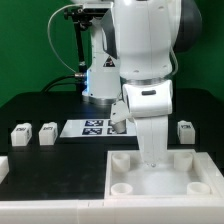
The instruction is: Assemble one leg
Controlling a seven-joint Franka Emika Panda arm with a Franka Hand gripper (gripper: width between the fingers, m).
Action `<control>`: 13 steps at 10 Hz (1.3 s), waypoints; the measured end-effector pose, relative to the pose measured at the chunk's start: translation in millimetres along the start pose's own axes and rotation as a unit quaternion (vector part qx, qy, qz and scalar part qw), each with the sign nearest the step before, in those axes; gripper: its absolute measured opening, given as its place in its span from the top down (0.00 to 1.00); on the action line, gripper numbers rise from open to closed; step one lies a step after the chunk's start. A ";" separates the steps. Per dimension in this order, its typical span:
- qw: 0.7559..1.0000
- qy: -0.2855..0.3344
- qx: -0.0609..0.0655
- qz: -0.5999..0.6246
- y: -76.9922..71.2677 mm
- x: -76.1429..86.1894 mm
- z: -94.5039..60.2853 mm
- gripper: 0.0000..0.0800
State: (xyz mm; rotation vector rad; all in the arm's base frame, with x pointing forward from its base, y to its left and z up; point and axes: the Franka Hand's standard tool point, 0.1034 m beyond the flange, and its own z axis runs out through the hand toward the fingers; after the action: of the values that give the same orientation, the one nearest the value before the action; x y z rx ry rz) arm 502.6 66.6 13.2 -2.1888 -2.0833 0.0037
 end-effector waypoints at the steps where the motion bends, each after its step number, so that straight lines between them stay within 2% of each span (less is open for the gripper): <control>1: 1.000 0.000 0.000 0.000 0.0 -0.1 0.0 0.26; 2: 1.000 0.000 0.000 0.000 0.0 -0.2 0.0 0.20; 5: 1.000 0.000 0.000 0.001 0.1 -0.6 0.0 0.19; 6: 1.000 0.000 -0.006 0.008 0.5 -1.3 -3.6 0.19; 7: 0.999 -0.003 -0.021 0.024 -5.2 -3.2 -17.7 0.19; 9: 0.994 -0.012 -0.028 0.103 -31.9 4.9 -37.8 0.19; 10: 0.992 -0.015 -0.026 0.126 -46.9 10.1 -37.7 0.19; 11: 0.974 -0.011 -0.025 0.226 -60.8 21.2 -33.0 0.19; 12: 0.954 -0.011 -0.022 0.299 -72.9 39.5 -30.5 0.19; 13: 0.938 -0.009 -0.023 0.346 -79.0 59.9 -28.2 0.19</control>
Offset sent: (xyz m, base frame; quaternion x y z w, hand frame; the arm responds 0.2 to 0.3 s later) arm 0.0000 0.0000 0.0000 0.0000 0.0000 0.0000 1.0000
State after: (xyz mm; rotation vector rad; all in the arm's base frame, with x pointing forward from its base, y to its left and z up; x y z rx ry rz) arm 429.5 127.4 53.0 -2.8241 -1.2194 0.0384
